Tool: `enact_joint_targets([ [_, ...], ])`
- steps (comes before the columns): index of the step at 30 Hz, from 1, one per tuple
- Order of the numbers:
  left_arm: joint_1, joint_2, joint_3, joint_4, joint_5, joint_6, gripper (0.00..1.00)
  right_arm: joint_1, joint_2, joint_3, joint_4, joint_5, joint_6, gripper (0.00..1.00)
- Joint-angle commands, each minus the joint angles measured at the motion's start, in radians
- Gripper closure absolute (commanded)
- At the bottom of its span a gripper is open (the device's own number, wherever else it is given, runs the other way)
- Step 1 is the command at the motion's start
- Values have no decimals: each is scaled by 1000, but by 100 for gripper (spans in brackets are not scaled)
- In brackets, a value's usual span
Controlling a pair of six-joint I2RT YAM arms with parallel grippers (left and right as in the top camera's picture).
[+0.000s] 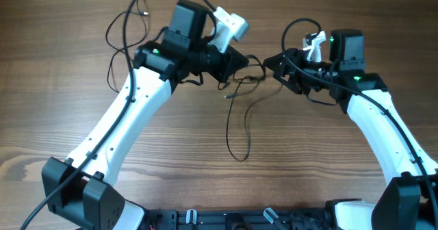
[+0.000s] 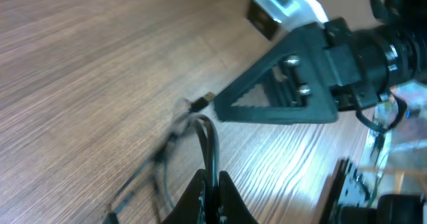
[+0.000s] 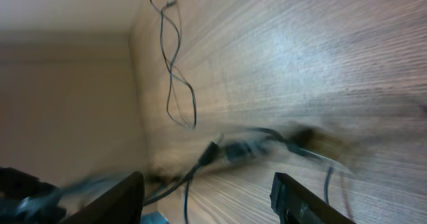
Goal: Untangle cables
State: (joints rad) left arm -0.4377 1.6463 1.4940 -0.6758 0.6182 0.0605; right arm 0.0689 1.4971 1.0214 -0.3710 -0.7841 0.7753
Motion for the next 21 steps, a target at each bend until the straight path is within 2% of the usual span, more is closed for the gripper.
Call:
enact_joint_targets([
  [1, 51, -32, 11, 10, 16, -213, 96, -78, -13, 0, 10, -49, 42, 28],
  [3, 58, -31, 10, 9, 16, -231, 96, -87, -13, 0, 8, -127, 6, 36],
  [5, 58, -31, 10, 14, 16, -229, 96, -85, -13, -1, -11, -139, 13, 63],
  [6, 58, -31, 10, 15, 17, -229, 96, -85, -13, -1, -19, -142, 13, 85],
  [10, 58, -31, 10, 14, 20, -267, 96, -58, -13, -1, -41, -147, 16, 86],
  [12, 58, -31, 10, 15, 21, -304, 96, -26, -13, -1, -32, -157, 44, 66],
  [13, 58, -31, 10, 15, 37, -304, 96, -12, -13, 0, -12, -157, 70, 60],
  [15, 57, -31, 10, 19, 107, -286, 96, 0, -13, -1, 37, -157, 137, 60],
  [17, 52, -31, 10, 19, 224, -177, 96, 0, -13, -1, 97, -158, 244, 60],
  [21, 36, -28, 10, 26, 230, -169, 96, 6, -13, 0, 178, -240, 301, 59],
])
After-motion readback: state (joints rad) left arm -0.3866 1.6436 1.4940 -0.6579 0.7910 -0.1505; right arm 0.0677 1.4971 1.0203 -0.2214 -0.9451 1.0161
